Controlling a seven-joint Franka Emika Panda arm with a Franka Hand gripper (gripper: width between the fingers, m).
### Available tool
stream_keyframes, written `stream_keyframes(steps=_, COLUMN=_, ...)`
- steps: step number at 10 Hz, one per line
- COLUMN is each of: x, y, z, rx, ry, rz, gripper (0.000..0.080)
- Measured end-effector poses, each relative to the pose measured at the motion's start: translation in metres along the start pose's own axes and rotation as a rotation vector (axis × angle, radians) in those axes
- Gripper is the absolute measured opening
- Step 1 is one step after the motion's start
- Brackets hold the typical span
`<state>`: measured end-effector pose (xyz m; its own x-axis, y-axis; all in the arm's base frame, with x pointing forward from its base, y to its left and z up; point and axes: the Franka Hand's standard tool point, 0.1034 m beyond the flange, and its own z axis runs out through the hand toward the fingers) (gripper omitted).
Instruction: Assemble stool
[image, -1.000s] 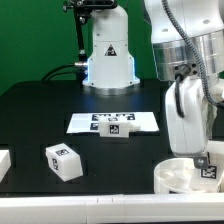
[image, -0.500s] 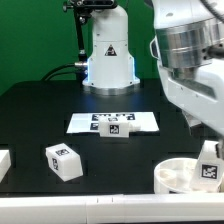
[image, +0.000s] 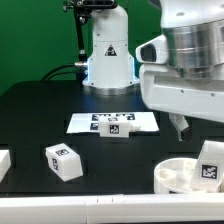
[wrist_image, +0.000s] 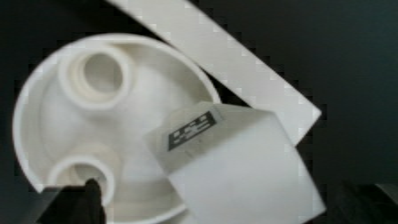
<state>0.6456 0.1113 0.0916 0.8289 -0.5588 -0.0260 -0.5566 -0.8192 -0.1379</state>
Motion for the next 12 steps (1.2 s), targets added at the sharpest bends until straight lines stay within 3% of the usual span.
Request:
stream_keyframes(steps=2, x=-0.0113, y=-0.0051, z=0.0067, rx=-0.025, ry=0.013, rz=-0.29, gripper=0.0649)
stream_keyframes(steps=6, x=-0.0088, y=-0.0018, z=0.0072, rx=-0.032, ry=0.011, rz=-0.549, gripper=0.0649)
stream_keyframes(steps=8, x=-0.0089, y=-0.0028, z=0.0061, rx=-0.069, ry=0.008, rz=-1.006, gripper=0.0649)
stream_keyframes(steps=9, x=-0.0118, y=-0.0024, z=0.0088, rx=-0.088, ry=0.005, rz=-1.088, gripper=0.0649)
stream_keyframes(steps=12, x=-0.0072, y=0.0025, z=0.0095, rx=-0.112, ry=-0.005, rz=-1.291, gripper=0.0649)
